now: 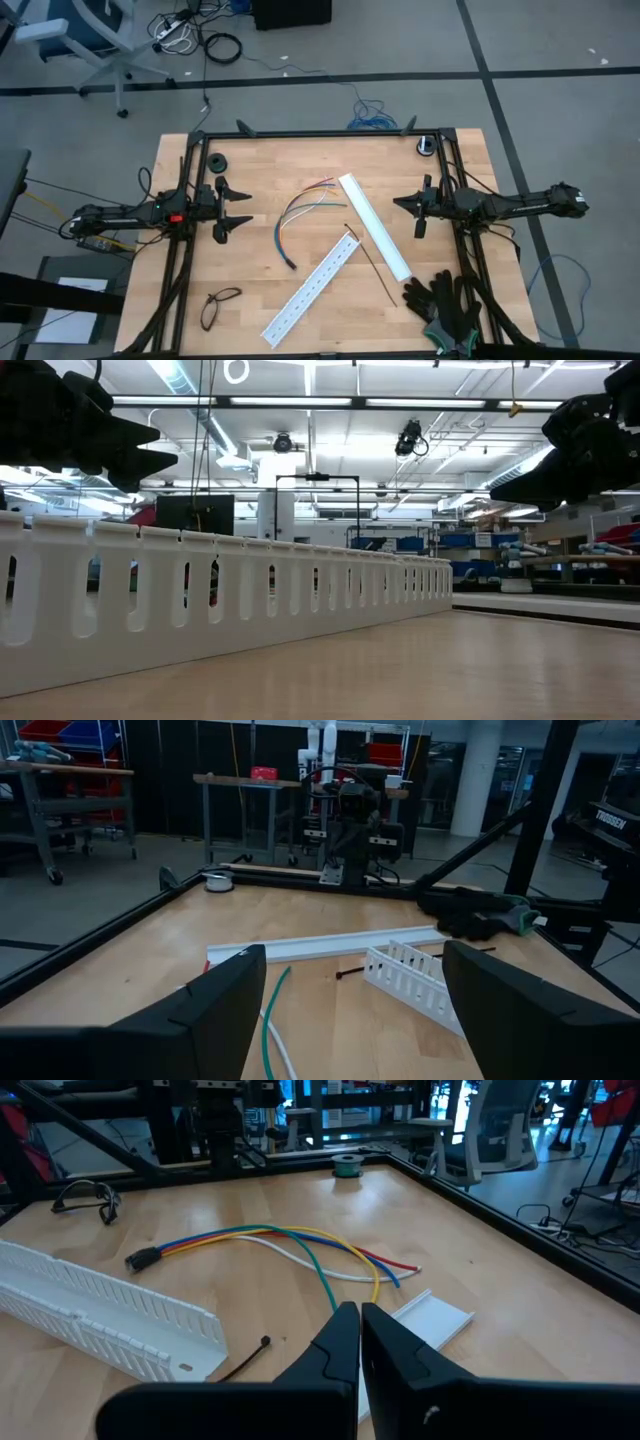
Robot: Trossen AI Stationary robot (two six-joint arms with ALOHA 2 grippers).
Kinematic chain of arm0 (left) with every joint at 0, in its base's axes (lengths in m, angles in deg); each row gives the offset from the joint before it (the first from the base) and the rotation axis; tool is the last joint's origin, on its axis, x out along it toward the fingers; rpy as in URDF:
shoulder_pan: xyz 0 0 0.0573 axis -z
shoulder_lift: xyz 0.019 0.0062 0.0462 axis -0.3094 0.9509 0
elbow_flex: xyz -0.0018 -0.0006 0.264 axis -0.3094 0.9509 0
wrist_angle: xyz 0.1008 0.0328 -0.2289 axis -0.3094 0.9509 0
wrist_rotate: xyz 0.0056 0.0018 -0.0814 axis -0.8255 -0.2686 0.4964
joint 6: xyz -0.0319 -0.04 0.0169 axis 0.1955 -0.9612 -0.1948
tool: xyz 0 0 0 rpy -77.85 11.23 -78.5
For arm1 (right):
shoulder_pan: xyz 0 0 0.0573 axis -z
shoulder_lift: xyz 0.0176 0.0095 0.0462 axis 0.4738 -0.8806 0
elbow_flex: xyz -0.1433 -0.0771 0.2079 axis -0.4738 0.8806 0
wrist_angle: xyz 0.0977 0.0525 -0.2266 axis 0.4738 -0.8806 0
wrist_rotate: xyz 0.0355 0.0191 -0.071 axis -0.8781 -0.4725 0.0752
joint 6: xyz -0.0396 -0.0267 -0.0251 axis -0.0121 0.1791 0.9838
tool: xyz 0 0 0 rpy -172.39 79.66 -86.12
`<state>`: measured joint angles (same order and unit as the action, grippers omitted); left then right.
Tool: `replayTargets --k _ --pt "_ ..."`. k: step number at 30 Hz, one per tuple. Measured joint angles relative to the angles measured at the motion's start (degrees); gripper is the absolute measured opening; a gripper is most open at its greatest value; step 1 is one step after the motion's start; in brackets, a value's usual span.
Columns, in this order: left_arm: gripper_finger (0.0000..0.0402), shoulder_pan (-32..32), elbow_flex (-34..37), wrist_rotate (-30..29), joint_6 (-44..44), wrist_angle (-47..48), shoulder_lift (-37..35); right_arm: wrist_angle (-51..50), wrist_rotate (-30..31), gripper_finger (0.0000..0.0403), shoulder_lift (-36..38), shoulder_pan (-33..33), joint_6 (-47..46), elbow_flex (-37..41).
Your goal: Ziptie cables
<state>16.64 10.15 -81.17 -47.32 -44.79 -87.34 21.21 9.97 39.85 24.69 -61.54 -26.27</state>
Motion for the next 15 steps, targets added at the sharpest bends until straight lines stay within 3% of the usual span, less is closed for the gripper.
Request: replayTargets --k 15 --pt "0.0280 0.00 0.00 0.28 -0.01 0.01 0.00 0.00 0.00 0.0001 0.02 0.00 0.01 -0.01"
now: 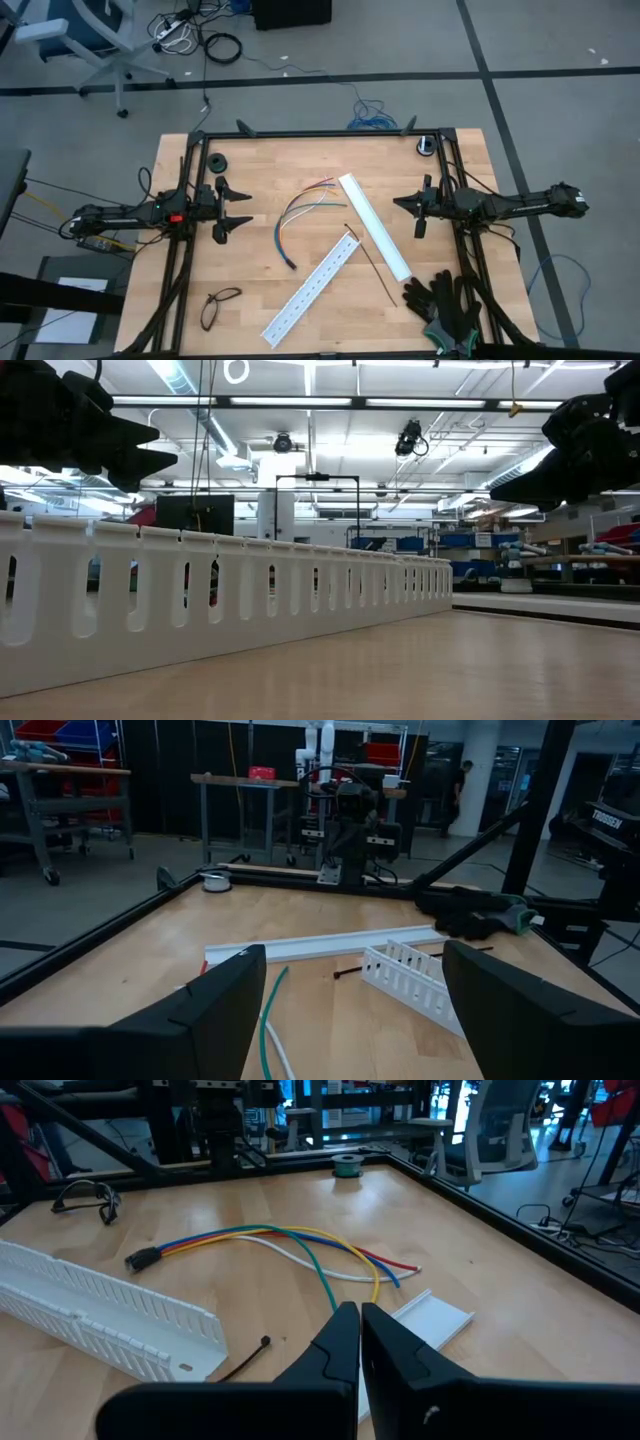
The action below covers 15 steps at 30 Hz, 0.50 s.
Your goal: Ziptie cables
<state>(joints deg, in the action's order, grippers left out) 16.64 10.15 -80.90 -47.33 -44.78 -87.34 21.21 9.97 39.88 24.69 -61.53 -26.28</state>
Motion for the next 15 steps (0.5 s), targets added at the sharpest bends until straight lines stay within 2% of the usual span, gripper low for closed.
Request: replayTargets --k 15 --pt "0.0280 -0.01 0.00 -0.30 0.01 0.00 0.01 0.00 0.00 0.0001 -0.02 0.02 0.09 0.00"
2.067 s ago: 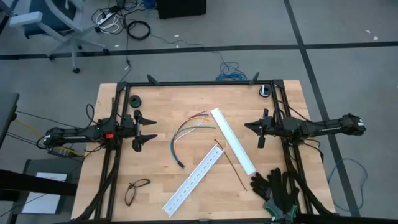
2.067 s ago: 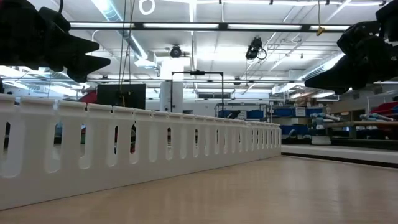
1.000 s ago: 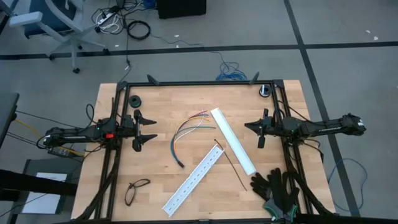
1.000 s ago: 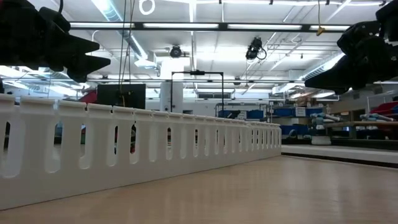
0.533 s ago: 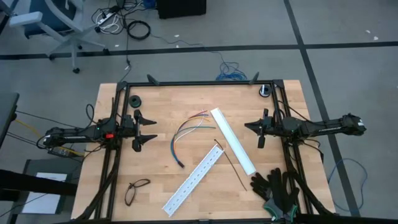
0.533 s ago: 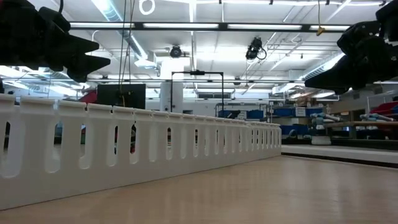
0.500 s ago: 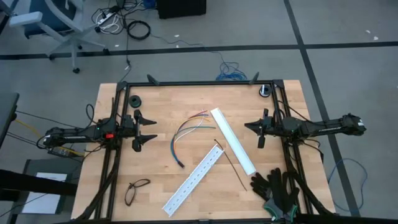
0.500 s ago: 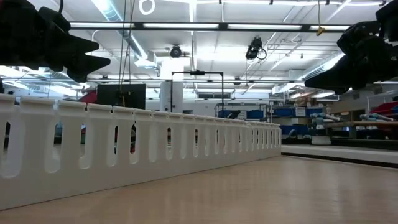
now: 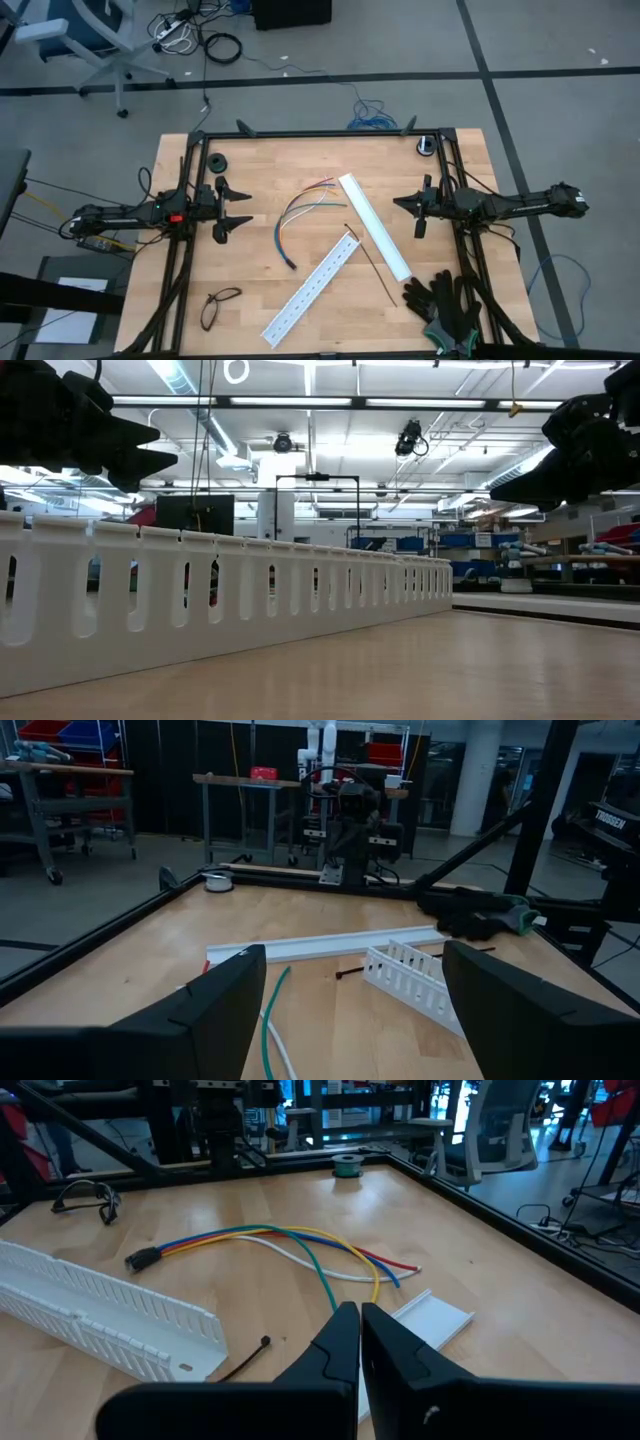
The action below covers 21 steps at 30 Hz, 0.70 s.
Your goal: Ziptie cables
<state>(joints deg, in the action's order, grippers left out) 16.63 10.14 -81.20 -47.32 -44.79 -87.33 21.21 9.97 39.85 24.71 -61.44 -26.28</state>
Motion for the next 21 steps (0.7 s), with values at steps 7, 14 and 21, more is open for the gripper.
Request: replayTargets --k 7,14,21 --pt "0.0280 0.01 0.00 0.02 0.00 -0.01 -0.01 0.04 0.56 0.0001 0.01 0.02 1.64 0.00" --pt "0.0280 0.02 0.00 0.02 -0.01 -0.01 0.00 0.02 0.52 0.0001 0.00 0.02 1.00 0.02" --pt "0.0280 0.02 0.00 0.04 -0.01 0.01 -0.02 0.02 0.48 0.0001 0.00 0.02 1.00 0.00"
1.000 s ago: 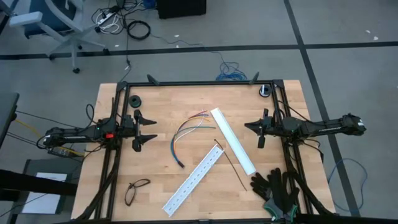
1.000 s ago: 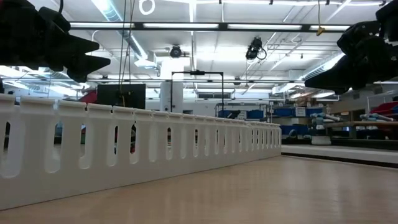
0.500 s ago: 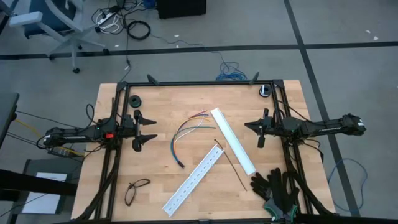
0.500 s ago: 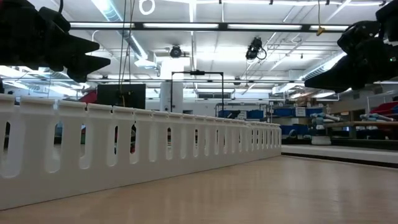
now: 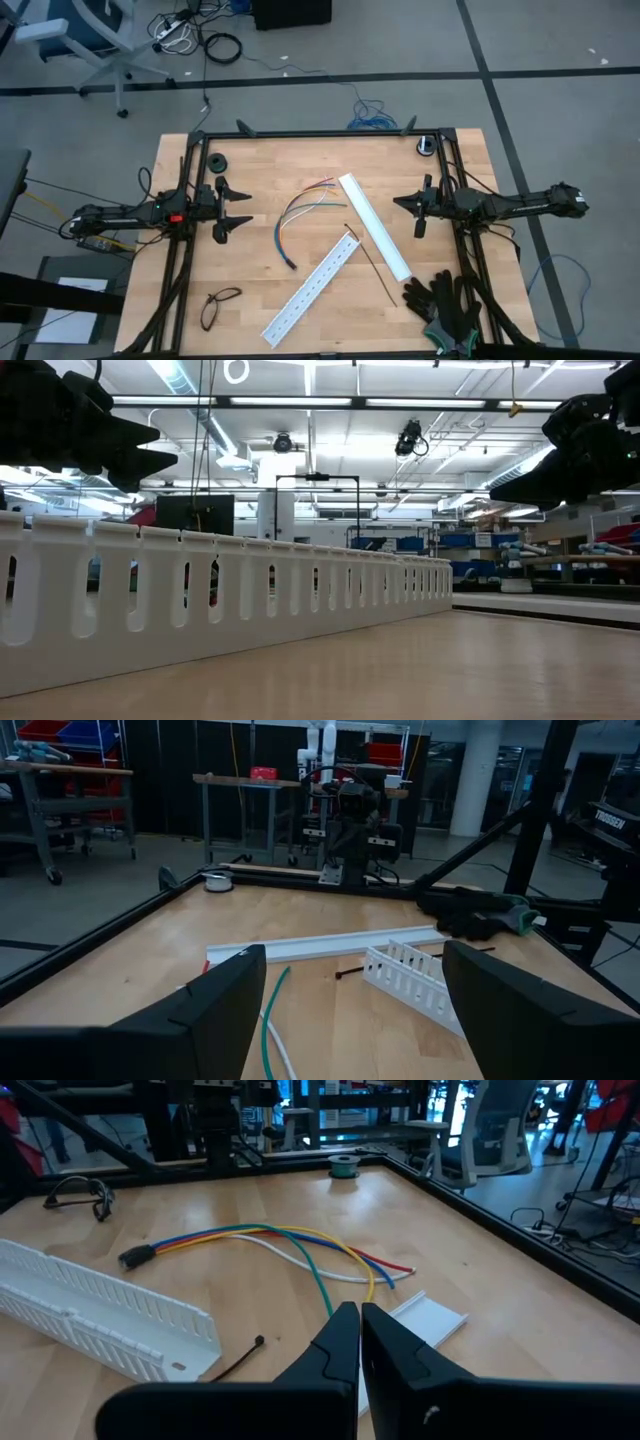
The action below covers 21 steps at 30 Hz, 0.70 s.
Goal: Ziptie cables
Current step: Wrap the black zip tie around the object
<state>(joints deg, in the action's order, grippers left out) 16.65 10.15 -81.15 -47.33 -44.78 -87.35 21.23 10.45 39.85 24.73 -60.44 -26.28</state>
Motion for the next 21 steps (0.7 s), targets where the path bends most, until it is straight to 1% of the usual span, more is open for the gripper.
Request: replayTargets --k 21 --pt "0.0280 -0.02 0.00 0.02 0.00 -0.02 0.00 0.79 -0.07 0.0001 0.00 0.00 -0.63 0.00"
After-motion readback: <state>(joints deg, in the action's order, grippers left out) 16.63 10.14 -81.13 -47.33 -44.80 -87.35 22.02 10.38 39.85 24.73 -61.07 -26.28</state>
